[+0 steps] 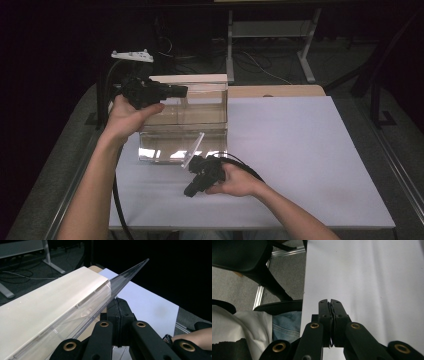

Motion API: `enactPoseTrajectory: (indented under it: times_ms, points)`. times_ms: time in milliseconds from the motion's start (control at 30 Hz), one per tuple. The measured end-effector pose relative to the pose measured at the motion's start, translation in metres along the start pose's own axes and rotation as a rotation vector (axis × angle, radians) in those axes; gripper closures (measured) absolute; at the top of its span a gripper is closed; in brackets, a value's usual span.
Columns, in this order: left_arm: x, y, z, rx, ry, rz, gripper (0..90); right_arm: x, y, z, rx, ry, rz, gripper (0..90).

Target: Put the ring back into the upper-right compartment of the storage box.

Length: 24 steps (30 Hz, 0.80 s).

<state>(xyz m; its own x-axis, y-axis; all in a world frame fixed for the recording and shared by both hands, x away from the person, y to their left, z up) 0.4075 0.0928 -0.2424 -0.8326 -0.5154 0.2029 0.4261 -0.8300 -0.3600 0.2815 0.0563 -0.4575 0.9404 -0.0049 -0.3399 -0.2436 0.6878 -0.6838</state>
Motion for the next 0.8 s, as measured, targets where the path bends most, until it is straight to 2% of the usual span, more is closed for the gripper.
enactPoseTrajectory:
  times_ms: [567,800]
  points:
    - [0.0,0.0,0.0,0.001,0.003,0.0,89.3,-0.005,-0.036,0.008,0.08,0.024,0.029,88.3]
    - [0.0,0.0,0.001,0.001,0.003,-0.001,89.3,-0.005,-0.05,0.015,0.087,0.013,0.012,88.2]
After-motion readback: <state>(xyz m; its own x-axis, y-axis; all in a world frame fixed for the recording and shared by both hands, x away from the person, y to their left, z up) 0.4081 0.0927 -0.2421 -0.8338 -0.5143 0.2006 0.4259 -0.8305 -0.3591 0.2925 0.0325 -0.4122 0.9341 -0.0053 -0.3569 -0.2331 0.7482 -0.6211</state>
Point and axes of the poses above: each handheld gripper's, and its own axes: y roughly forward along the jaws, z roughly out of its top, x roughly to its right, the point moved 10 cm from there along y, roughly forward along the jaws, and after that the axes turned 7 degrees about x, right-handed, at the moved point
